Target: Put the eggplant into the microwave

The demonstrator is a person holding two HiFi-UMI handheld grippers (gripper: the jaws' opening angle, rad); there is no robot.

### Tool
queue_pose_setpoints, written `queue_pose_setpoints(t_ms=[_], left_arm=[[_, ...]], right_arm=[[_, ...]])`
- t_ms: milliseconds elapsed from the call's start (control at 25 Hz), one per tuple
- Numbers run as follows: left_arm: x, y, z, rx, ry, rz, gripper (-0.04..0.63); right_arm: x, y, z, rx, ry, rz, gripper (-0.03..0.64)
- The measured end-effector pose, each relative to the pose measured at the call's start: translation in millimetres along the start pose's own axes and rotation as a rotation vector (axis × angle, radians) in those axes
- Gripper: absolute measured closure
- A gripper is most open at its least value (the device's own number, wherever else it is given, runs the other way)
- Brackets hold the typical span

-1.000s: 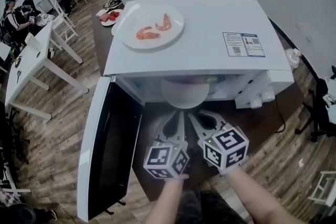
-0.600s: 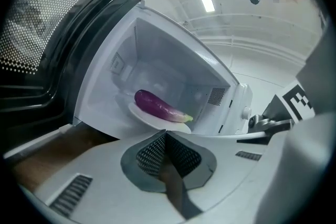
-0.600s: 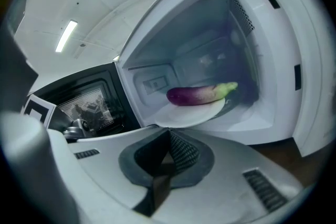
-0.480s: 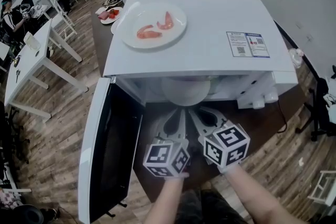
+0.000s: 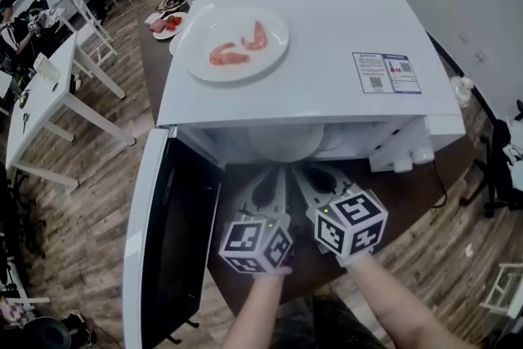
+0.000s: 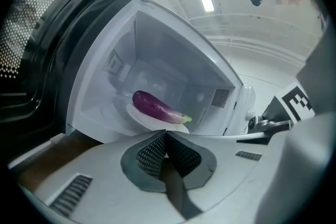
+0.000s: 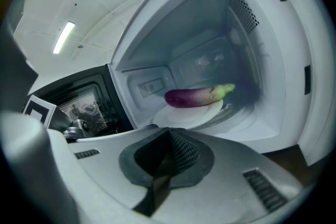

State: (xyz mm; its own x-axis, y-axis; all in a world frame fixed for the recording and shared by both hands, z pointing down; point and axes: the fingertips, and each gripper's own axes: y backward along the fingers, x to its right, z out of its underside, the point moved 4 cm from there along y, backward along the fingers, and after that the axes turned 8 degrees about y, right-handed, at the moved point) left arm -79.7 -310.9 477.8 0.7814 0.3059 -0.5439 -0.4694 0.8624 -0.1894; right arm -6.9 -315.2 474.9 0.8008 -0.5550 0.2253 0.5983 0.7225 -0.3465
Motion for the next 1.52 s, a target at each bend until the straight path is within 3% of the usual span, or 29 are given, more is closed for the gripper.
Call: queue_pose_setpoints(t_ms=[1120, 1520], left_arm=[[-8, -25, -12, -0.02, 0.015, 0.031, 0.595], [-5, -28, -13, -0.027, 0.013, 0.041, 0.595]], right_arm=[[11, -17, -10, 0.01, -0.031, 0.029, 0.615], [9, -10, -7, 0.008, 0.033, 0.029, 0.612]])
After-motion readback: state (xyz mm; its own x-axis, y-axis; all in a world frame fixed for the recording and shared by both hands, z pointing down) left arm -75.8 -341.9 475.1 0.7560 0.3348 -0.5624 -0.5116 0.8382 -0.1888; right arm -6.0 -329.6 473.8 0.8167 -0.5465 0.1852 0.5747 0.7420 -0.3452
